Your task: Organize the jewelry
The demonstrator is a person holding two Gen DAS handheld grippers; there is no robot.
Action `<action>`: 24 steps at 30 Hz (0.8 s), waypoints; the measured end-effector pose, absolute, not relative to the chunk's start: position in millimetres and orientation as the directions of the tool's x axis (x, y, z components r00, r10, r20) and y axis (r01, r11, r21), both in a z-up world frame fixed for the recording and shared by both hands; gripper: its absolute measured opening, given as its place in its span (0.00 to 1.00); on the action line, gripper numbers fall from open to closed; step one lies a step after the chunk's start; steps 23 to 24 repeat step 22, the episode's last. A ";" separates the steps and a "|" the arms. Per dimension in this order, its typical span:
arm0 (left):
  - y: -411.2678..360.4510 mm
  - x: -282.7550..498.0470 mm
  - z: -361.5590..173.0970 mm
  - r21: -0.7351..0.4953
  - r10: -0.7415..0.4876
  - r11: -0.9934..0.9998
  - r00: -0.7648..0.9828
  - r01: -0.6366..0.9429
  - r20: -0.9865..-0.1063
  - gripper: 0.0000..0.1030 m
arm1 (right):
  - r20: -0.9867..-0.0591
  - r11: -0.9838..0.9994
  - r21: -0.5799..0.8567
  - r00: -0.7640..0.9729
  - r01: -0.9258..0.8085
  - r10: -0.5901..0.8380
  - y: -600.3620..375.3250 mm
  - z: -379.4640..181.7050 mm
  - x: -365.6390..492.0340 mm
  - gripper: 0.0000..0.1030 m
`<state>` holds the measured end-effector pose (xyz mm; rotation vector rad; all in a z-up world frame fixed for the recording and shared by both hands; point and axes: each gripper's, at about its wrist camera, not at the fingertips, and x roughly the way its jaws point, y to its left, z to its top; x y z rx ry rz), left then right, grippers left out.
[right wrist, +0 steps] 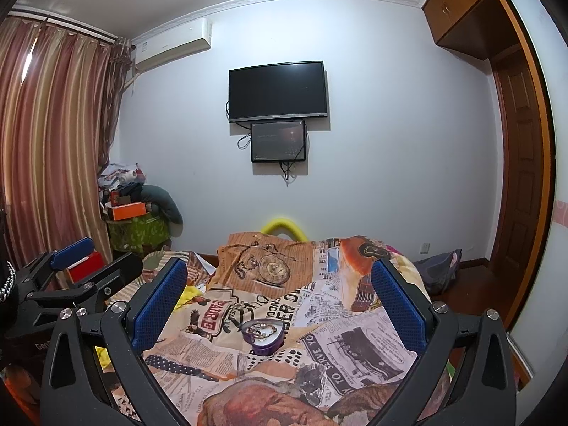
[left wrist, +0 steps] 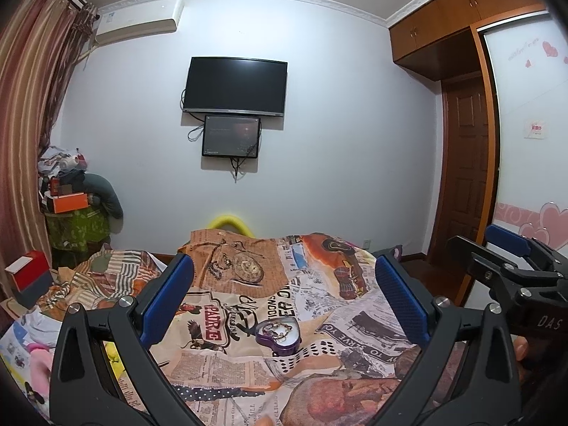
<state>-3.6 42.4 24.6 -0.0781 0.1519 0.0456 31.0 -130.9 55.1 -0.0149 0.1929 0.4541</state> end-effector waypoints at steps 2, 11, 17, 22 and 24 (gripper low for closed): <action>42.8 -3.3 24.1 -0.075 0.038 0.996 0.987 -0.051 -0.154 0.99 | -0.188 0.899 0.028 0.881 -0.437 0.434 -130.9 54.9 31.2 1.00; 42.1 -2.9 22.8 -0.079 0.035 0.996 0.987 -0.048 -0.155 0.99 | -0.189 0.899 0.029 0.881 -0.437 0.434 -131.3 54.8 31.9 1.00; 41.4 -0.3 20.7 -0.079 0.036 0.996 0.987 -0.049 -0.159 0.99 | -0.196 0.901 0.032 0.881 -0.433 0.430 -131.4 53.3 33.7 1.00; 42.6 5.3 18.1 -0.078 0.029 0.996 0.985 -0.043 -0.171 0.99 | -0.203 0.902 0.036 0.881 -0.429 0.427 -129.6 50.7 35.7 1.00; 42.6 5.3 18.1 -0.078 0.029 0.996 0.985 -0.043 -0.171 0.99 | -0.203 0.902 0.036 0.881 -0.429 0.427 -129.6 50.7 35.7 1.00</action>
